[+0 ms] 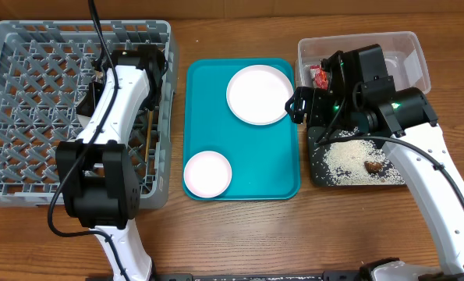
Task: Sort waste into correct bins and load items into the dishwasher
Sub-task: 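Carry the grey bowl over the rack and lower it with the left gripper, then set the grey bowl on its side in the rack and release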
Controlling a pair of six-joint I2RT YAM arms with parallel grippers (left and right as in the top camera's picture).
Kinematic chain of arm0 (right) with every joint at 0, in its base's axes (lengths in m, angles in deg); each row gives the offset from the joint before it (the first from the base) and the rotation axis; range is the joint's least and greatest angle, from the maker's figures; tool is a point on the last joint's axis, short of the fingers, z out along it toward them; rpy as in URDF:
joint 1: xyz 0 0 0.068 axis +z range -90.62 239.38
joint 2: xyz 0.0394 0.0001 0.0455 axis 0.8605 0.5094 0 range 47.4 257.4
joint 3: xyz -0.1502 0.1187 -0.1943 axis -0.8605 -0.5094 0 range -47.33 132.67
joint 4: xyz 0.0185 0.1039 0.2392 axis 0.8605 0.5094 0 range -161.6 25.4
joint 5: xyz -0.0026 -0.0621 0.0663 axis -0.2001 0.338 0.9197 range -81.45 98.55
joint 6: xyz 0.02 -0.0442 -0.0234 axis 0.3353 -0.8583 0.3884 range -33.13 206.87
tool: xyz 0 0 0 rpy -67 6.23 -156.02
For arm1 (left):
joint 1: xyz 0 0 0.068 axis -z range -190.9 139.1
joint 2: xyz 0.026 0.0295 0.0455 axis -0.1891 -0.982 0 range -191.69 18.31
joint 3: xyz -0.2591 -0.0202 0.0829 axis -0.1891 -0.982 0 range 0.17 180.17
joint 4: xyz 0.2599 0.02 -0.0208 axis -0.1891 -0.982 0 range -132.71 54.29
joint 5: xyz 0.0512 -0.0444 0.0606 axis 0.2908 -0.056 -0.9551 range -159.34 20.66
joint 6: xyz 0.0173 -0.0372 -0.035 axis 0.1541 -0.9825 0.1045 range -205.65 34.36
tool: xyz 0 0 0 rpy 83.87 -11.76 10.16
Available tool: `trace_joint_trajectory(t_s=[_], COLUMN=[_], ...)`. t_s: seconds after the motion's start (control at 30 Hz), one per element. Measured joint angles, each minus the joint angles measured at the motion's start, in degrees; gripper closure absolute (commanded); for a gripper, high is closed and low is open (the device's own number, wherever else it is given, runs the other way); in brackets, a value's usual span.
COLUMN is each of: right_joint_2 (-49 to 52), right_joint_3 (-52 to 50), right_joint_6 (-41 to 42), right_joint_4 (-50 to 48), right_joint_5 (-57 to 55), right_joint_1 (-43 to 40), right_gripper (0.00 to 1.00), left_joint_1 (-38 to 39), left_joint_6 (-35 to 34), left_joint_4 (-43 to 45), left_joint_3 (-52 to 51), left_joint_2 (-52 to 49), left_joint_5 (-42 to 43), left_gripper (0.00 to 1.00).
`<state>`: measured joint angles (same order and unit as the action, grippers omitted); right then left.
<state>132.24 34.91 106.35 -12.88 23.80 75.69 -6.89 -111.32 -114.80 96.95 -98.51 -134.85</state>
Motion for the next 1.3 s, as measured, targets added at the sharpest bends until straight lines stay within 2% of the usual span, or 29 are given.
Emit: trace_joint_trajectory(t_s=[0.27,0.8,1.3], right_joint_2=[0.0,0.0,0.0], right_joint_3=[0.0,0.0,0.0], right_joint_6=[0.0,0.02,0.0], right_joint_4=[0.76,0.83,0.87], right_joint_5=[0.0,0.0,-0.02], right_joint_1=[0.0,0.0,0.0], right_gripper=[0.11,0.11,0.11], left_joint_1=[-0.35,-0.48,-0.22], left_joint_6=[-0.31,-0.33,-0.28], left_joint_4=[0.85,1.07,1.53], left_joint_3=[0.0,-0.74,-1.88], left_joint_2=[-0.15,-0.57,-0.57], left_joint_5=[-3.76,-2.91,-6.32], left_gripper=[0.96,0.96,0.96])
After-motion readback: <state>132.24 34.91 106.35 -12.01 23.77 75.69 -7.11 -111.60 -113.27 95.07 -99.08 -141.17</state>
